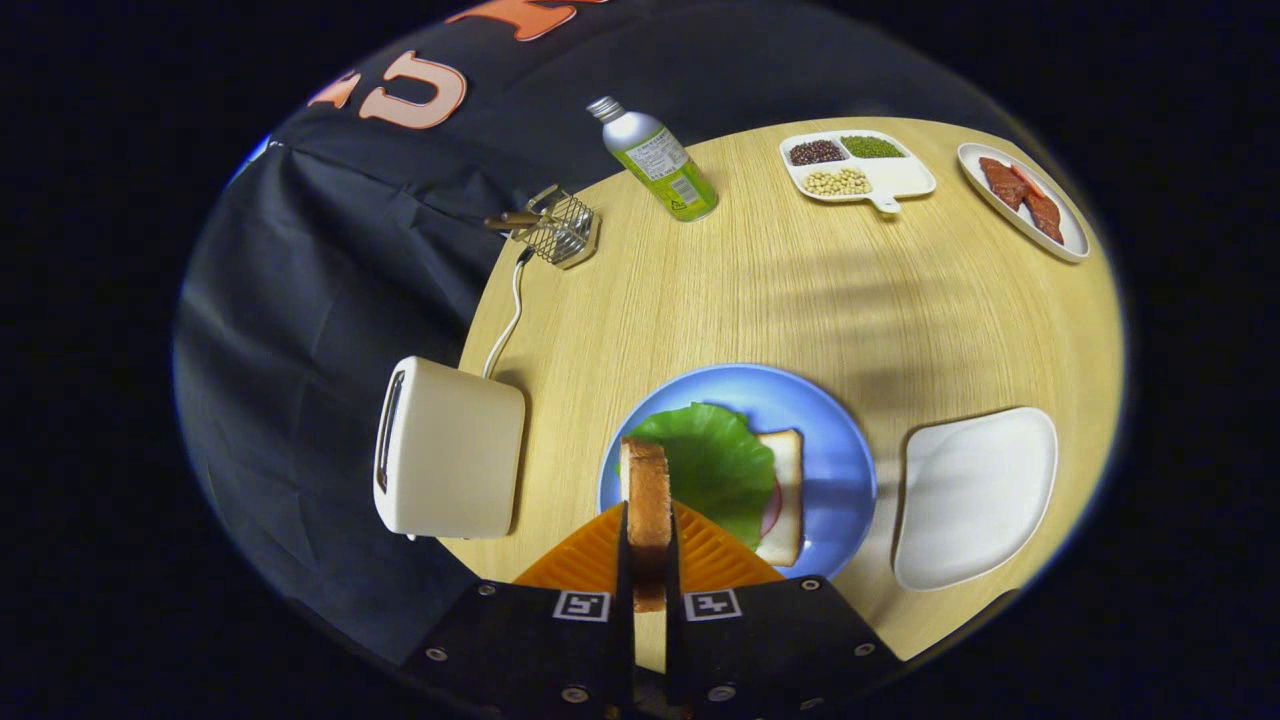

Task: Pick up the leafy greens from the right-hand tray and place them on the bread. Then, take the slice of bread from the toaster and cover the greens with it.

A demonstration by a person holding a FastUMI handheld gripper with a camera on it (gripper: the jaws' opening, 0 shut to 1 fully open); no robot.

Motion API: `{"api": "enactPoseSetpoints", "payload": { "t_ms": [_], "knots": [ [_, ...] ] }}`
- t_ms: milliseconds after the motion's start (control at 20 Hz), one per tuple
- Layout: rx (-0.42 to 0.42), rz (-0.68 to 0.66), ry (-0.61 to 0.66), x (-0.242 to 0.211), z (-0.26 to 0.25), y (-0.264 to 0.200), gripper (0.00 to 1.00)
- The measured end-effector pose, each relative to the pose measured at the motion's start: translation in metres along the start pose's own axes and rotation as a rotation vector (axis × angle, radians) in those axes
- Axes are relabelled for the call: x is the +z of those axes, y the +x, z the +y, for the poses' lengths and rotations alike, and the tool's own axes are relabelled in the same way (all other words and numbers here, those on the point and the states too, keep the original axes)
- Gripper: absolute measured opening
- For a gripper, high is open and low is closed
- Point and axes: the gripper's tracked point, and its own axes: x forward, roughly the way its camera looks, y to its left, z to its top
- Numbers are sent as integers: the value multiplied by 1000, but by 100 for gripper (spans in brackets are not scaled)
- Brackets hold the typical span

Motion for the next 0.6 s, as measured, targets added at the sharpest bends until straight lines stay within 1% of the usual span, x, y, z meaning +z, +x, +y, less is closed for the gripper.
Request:
{"api": "enactPoseSetpoints", "payload": {
  "t_ms": [150,200,250,300,350,400,550,600],
  "knots": [
    [-49,13,-32,-5,-13,0,18],
    [-66,22,-32,-6,-18,0,24],
    [-81,20,-41,-6,-22,0,28],
    [-95,13,-48,-4,-24,-1,37],
    [-103,2,-53,-1,-26,-2,41],
    [-105,-10,-60,2,-26,-4,52],
    [-97,-64,-79,14,-23,-16,67],
    [-98,-85,-86,20,-22,-22,71]
  ]
}}
